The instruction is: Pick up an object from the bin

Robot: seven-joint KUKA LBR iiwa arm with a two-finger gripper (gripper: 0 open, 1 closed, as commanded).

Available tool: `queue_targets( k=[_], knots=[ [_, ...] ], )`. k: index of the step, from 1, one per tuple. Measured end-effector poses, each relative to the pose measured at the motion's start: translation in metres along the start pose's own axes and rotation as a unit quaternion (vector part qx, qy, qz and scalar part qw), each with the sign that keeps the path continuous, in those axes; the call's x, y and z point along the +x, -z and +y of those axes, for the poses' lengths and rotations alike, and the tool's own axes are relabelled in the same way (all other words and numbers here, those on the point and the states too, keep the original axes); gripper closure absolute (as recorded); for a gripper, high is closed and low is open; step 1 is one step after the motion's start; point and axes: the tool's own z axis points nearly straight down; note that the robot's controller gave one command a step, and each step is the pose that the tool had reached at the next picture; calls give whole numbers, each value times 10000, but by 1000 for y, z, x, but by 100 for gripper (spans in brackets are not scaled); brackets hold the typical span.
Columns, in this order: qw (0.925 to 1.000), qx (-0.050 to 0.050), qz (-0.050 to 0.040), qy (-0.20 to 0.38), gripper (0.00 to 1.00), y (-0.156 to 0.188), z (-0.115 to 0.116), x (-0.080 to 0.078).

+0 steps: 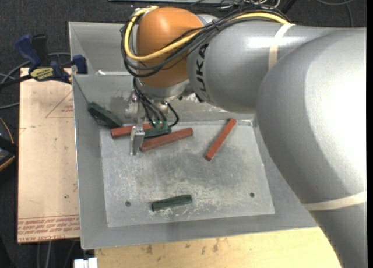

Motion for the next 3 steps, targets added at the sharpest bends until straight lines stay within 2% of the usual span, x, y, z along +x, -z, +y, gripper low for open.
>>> queue_targets(
  k=[1, 2, 3],
  knots=[
    [10000, -7, -37, -14, 0, 6, -1, -2],
    [9994, -61, -164, -308, 100, -69, -4, -22],
    [9994, -62, -164, -310, 100, -69, -4, -22]
  ],
)
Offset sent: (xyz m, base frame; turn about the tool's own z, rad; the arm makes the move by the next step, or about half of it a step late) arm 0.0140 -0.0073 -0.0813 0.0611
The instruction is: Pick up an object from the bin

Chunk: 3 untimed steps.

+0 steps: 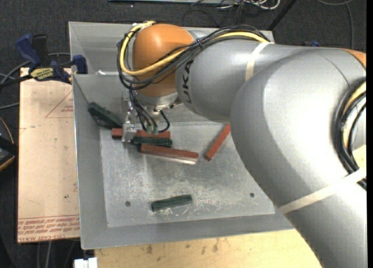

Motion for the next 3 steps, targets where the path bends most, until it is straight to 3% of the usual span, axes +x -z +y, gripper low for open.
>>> queue_targets(
  k=[1, 2, 3],
  knots=[
    [9999, 58, 136, -10, 100, 41, -11, 8],
    [9999, 54, 126, 9, 100, 55, -14, 7],
    [9922, 16, 64, 1241, 0, 2, -23, 22]
  ],
)
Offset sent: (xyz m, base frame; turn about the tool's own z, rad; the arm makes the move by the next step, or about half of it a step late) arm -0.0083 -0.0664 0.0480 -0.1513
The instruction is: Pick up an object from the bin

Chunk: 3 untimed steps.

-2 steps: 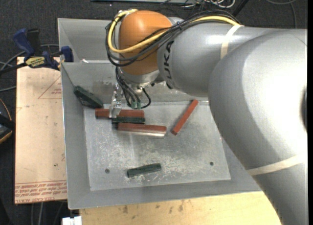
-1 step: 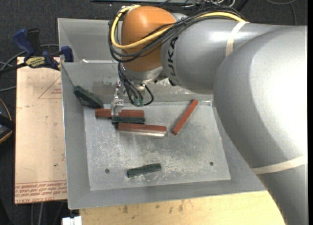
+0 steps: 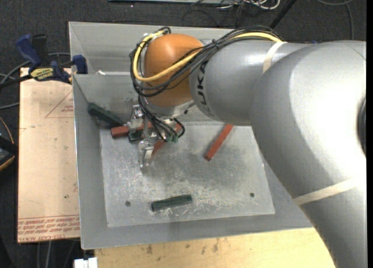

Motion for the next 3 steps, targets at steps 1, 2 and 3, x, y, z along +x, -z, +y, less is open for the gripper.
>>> queue_targets(
  k=[1, 2, 3],
  knots=[
    [10000, -1, -5, -1, 0, 0, 0, 0],
    [9951, -2, -123, 978, 100, 2, -65, -12],
    [9951, 0, 52, 990, 0, -1, -66, -6]
  ],
)
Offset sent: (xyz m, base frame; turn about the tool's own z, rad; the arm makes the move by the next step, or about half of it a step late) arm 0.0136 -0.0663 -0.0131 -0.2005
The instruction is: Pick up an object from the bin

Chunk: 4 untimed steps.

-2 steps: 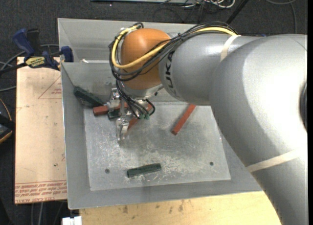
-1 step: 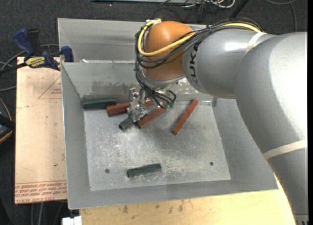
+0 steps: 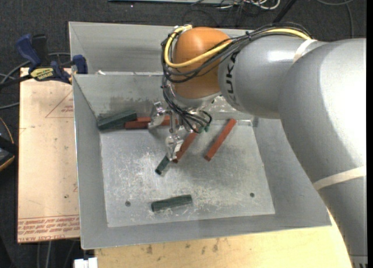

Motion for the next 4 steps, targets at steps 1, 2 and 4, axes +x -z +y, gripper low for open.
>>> queue_targets(
  k=[1, 2, 4],
  knots=[
    [10000, -2, -2, -2, 0, 0, 0, 0],
    [9989, 28, -15, 462, 100, 2, -1, 9],
    [9989, 25, -79, 452, 0, 0, 0, 9]
  ],
)
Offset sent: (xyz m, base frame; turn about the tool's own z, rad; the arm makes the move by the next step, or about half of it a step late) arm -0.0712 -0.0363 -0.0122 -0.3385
